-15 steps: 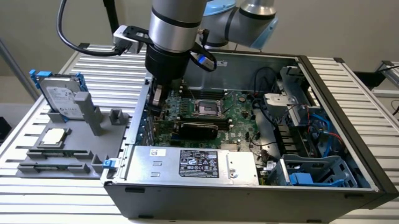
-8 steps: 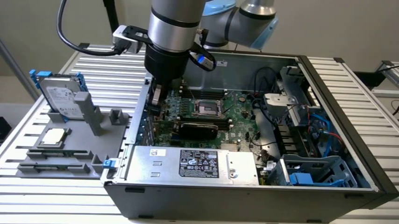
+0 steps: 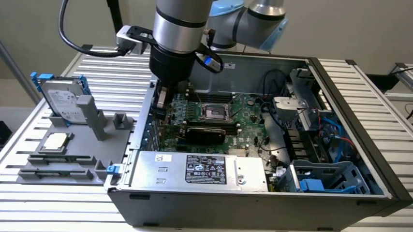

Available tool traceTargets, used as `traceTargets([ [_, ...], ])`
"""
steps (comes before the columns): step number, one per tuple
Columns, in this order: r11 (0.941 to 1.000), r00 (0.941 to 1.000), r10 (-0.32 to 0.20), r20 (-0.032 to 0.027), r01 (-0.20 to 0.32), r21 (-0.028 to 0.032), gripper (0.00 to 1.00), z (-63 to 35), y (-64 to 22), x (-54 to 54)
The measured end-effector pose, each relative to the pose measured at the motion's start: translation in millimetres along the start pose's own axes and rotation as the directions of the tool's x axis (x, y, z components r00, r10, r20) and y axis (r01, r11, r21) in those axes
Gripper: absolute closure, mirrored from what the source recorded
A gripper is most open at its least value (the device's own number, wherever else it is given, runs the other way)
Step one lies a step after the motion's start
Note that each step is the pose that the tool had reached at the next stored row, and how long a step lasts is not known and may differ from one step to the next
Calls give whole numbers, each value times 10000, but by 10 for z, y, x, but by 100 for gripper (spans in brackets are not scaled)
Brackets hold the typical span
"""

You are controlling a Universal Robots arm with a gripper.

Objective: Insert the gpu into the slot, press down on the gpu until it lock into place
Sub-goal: 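Press down on the gpu until it lock into place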

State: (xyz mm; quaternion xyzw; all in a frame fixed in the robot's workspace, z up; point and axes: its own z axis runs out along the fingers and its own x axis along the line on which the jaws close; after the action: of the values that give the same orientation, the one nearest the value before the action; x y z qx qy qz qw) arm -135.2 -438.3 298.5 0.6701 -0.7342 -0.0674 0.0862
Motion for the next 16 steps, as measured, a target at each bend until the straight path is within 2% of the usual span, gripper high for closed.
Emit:
traceTargets([
  [16,10000,10000,1,-8,-1,-2,87,25,27,-31],
])
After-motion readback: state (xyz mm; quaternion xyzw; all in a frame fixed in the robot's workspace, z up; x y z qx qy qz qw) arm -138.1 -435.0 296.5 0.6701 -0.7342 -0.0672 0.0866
